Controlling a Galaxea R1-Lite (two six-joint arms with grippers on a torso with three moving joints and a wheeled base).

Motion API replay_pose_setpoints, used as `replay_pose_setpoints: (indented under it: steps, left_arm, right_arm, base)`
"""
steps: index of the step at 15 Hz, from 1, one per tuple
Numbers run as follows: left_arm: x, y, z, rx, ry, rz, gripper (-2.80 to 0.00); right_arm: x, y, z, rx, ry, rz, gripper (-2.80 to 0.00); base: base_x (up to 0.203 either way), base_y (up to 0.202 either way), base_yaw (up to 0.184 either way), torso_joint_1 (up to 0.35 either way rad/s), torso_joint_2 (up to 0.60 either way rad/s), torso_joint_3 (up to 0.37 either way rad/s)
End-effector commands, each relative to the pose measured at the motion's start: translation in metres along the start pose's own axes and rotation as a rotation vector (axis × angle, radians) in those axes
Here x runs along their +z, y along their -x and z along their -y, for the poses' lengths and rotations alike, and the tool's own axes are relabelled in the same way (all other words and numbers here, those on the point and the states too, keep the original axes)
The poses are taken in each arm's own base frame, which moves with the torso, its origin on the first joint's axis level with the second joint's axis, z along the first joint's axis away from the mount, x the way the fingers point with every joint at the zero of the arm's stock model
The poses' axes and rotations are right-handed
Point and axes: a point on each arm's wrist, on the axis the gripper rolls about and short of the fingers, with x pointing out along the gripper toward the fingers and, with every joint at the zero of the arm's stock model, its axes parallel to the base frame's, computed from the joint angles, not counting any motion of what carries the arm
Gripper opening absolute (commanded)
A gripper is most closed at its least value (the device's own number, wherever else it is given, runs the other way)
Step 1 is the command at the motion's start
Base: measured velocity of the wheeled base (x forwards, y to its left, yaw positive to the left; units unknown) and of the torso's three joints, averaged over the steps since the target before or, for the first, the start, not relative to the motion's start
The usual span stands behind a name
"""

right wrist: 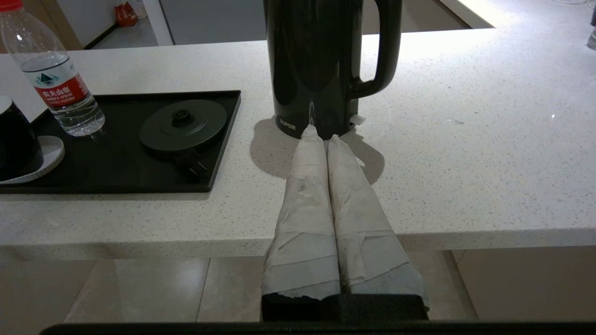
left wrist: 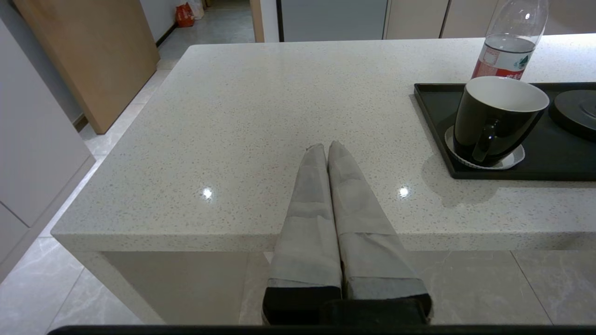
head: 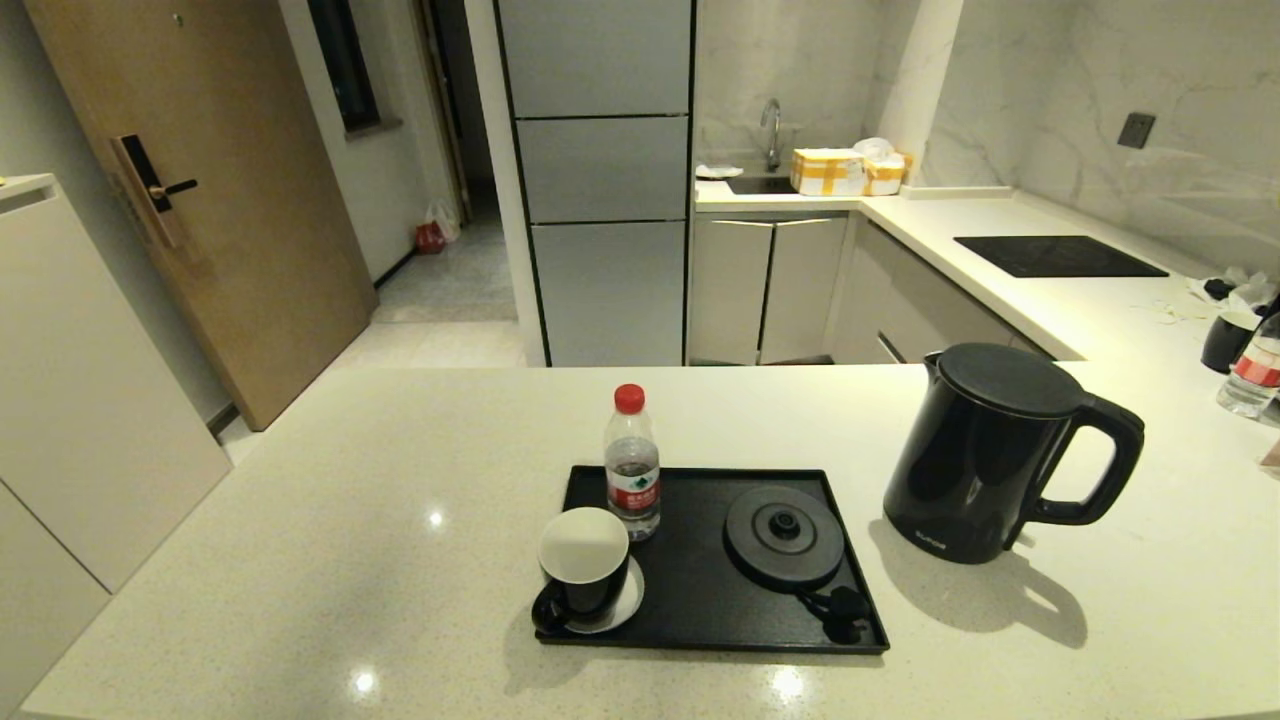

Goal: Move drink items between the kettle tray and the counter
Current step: Return the kettle to its original position

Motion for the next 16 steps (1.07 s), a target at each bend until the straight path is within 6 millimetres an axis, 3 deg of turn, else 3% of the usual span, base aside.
replay_pose_setpoints:
  steps: [1, 11, 13, 15, 16]
  left_arm:
    - [0.0, 0.0, 0.0, 0.0, 0.0, 0.002, -2.8]
    - [0.0, 0.0, 0.0, 0.0, 0.0, 0.002, -2.8]
    - [0.0, 0.0, 0.0, 0.0, 0.0, 0.002, -2.8]
    - [0.0, 0.0, 0.0, 0.0, 0.0, 0.003, -2.8]
    - [0.0, 0.0, 0.0, 0.0, 0.0, 0.003, -2.8]
  right_arm:
    - [-0.001, 0.0, 0.0, 0.0, 0.0, -0.003, -2.8]
    - [0.005, 0.0, 0.0, -0.003, -0.029, -0.018, -2.8]
    - [0.048, 0.003, 0.0, -0.017, -0.094, -0.052, -2.8]
    - [0.113, 0.009, 0.0, -0.03, -0.145, -0.071, -2.8]
    - [0.139, 0.0, 0.0, -0.039, -0.162, -0.118, -2.8]
  base:
    - [0.0, 0.0, 0.0, 0.0, 0.0, 0.0]
    - [0.0, 0.0, 0.0, 0.0, 0.0, 0.0]
    - [0.0, 0.0, 0.0, 0.0, 0.0, 0.0]
    - [0.0, 0.0, 0.0, 0.0, 0.0, 0.0]
    - [0.0, 0.0, 0.0, 0.0, 0.0, 0.0]
